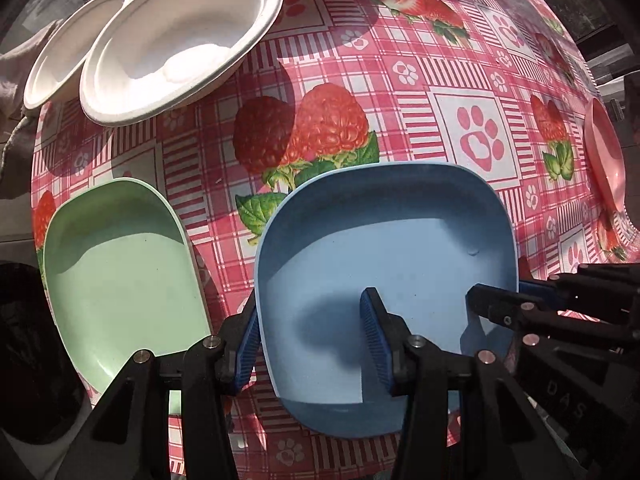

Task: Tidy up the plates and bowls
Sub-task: 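Lift the blue plate with both grippers and carry it over the green plate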

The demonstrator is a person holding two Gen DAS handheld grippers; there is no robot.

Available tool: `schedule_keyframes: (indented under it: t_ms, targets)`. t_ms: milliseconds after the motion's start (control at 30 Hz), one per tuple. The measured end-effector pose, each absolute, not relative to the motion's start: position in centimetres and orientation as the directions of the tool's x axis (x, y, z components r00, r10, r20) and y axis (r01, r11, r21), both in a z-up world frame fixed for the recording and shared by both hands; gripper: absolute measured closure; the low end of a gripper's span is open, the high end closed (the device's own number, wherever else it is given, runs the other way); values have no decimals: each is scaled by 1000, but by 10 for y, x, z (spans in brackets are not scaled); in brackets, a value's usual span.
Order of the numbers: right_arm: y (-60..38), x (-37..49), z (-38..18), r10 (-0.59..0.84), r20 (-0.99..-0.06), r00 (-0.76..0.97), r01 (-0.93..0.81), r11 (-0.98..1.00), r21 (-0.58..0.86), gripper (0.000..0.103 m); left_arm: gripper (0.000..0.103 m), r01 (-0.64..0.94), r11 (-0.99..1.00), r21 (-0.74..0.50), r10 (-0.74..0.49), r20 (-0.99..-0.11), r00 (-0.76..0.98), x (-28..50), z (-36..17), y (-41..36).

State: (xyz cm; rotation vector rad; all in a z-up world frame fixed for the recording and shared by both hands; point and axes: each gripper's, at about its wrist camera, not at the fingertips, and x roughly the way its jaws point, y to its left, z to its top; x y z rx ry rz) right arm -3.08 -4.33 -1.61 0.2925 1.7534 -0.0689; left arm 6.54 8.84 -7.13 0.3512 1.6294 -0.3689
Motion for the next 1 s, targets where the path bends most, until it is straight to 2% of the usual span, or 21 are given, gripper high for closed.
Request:
schedule_keyframes:
  t_ms: [300, 600, 833, 1000]
  targets:
    - [-21, -45, -3, 165, -975, -151, 249, 961, 124, 86, 52, 422, 905, -61, -42, -998, -55, 45, -38, 123]
    - [8, -38, 25, 160, -980, -117, 172, 975, 139, 86, 52, 378, 925, -38, -49, -999, 20, 51, -2, 151]
    - [57, -16, 25, 183, -978, -103, 108, 979, 171, 86, 52, 304, 953, 14, -6, -998, 67, 64, 12, 182]
    - [90, 21, 25, 215, -972, -95, 93, 974, 206, 86, 52, 261, 963, 60, 41, -996, 80, 73, 0, 197]
